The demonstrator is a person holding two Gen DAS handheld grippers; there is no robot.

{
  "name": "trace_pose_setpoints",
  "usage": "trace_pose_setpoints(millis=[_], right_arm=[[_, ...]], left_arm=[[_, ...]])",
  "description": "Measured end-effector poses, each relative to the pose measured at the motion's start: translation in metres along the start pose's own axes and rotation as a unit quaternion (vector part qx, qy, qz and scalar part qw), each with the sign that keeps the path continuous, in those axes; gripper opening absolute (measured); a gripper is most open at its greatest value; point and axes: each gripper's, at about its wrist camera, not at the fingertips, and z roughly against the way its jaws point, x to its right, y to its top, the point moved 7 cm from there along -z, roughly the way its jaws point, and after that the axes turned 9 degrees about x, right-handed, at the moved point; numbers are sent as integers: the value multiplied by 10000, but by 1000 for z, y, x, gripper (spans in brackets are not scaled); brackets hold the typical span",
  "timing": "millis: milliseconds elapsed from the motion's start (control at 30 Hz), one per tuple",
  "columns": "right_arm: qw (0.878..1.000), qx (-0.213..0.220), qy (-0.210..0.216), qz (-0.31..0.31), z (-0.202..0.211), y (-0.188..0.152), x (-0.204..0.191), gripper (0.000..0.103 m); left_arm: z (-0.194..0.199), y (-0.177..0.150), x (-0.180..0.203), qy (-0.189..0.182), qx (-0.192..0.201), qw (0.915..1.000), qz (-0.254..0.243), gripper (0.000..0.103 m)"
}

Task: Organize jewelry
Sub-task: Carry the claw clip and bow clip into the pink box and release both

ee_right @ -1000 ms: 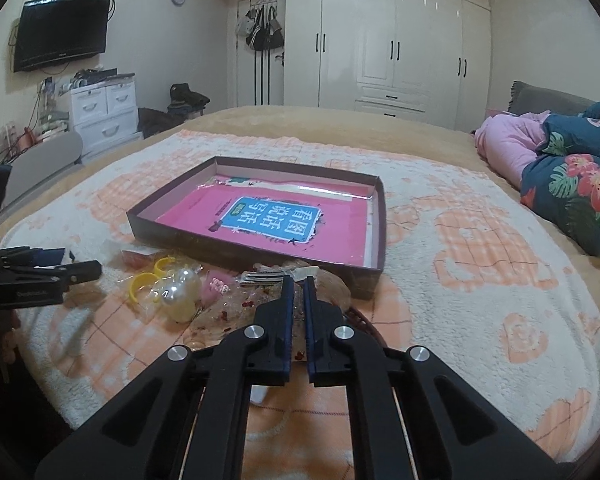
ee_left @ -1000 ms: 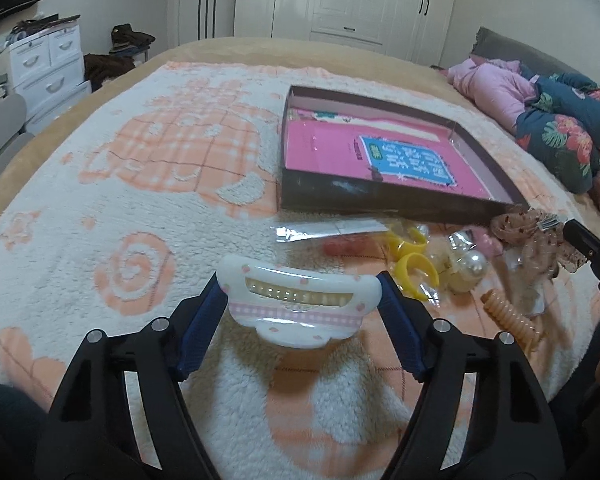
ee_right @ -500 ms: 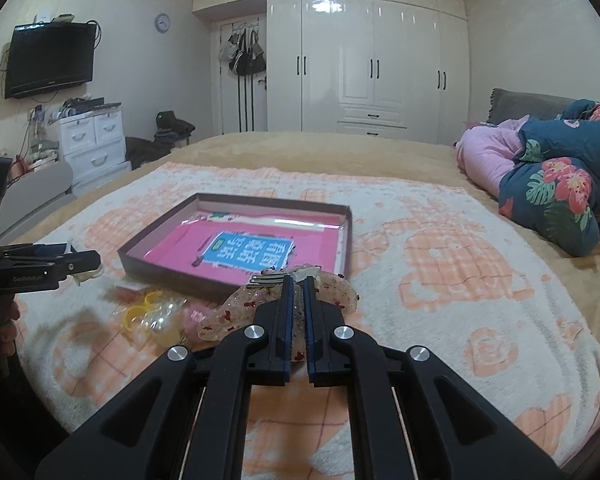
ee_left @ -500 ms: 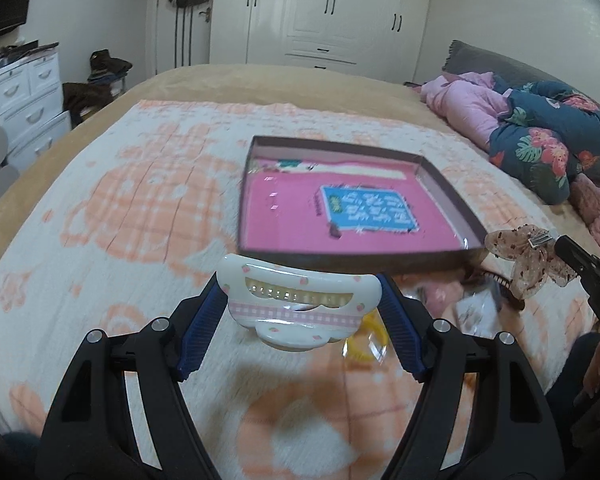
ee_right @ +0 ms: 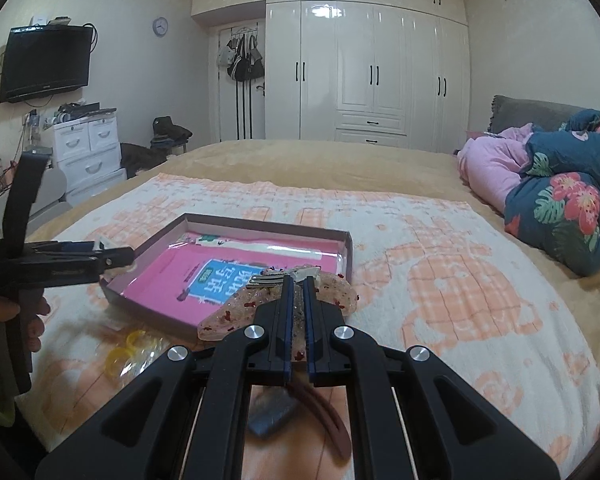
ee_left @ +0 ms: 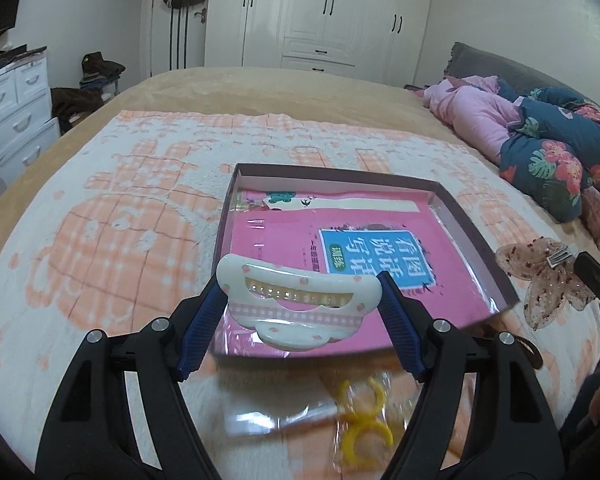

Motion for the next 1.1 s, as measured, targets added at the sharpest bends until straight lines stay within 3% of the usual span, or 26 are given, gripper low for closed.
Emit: trace_pose_setpoints(millis=[467, 833, 933, 1067, 1100], right_arm=[[9998, -153, -79, 84, -67, 9, -16, 5], [9972, -726, -147, -86, -112, -15, -12, 6], [9961, -844, -117, -216, -114, -23, -9, 7], [9963, -829, -112, -204, -107, -26, -8, 12], [9963, -828, -97, -219, -104, -27, -8, 17]], left_arm=[[-50, 0, -4, 43, -185, 9998, -71, 66], [-63, -7, -11, 48, -331, 9994, -21, 66], [-62, -6, -10, 56, -305, 9995, -60, 72], [-58, -5, -9, 57, -246, 9996, -92, 72], [-56, -3, -8, 55, -221, 9997, -95, 72]])
